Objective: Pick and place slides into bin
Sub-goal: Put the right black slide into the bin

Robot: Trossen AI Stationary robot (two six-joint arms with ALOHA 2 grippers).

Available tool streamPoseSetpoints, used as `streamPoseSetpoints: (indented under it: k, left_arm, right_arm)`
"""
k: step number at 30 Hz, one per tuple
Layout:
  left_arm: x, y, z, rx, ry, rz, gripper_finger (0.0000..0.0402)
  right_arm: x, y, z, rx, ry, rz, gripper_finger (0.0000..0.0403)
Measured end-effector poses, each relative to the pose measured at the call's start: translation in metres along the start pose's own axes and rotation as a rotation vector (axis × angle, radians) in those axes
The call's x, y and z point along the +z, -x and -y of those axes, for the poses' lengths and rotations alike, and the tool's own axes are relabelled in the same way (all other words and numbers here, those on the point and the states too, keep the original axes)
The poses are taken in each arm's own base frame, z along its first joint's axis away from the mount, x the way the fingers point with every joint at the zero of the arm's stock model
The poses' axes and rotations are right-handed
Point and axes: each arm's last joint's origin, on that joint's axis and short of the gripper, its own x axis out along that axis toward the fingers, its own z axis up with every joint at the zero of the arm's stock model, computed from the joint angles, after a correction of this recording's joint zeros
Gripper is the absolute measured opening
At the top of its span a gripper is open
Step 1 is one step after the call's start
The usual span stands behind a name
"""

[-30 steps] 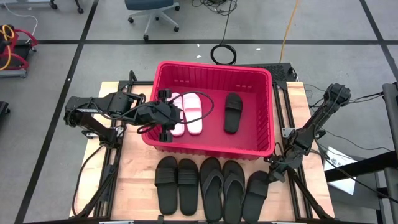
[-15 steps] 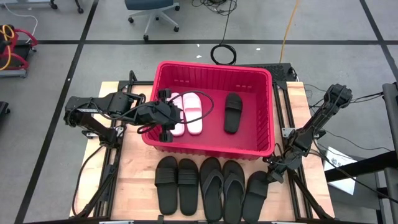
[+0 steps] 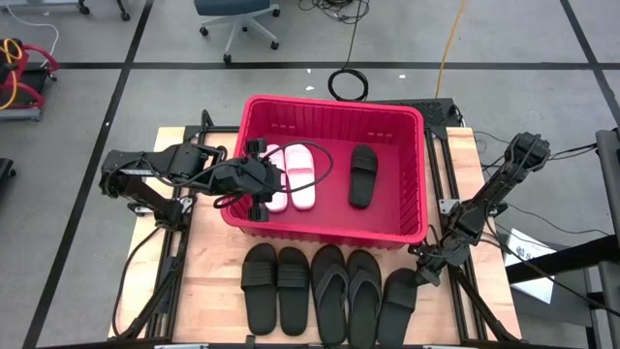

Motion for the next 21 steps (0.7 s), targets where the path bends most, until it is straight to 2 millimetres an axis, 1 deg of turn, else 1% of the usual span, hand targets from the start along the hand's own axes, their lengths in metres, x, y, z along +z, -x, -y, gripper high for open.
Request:
streamPoseSetpoints:
  k: [10, 14, 21]
  left_arm:
    - [0.0, 0.0, 0.0, 0.0, -0.006, 0.0, 0.0147]
    - [0.0, 0.0, 0.0, 0.0, -0.017, 0.0, 0.0147]
    - [0.0, 0.0, 0.0, 0.0, -0.026, 0.0, 0.0147]
  right_arm:
    - [0.0, 0.0, -0.001, -0.005, 0.034, -0.006, 0.0001]
    - [0.0, -0.001, -0.01, 0.019, 0.033, -0.006, 0.0001]
    - [-0.002, -0.002, -0.023, -0.045, 0.033, -0.089, 0.0001]
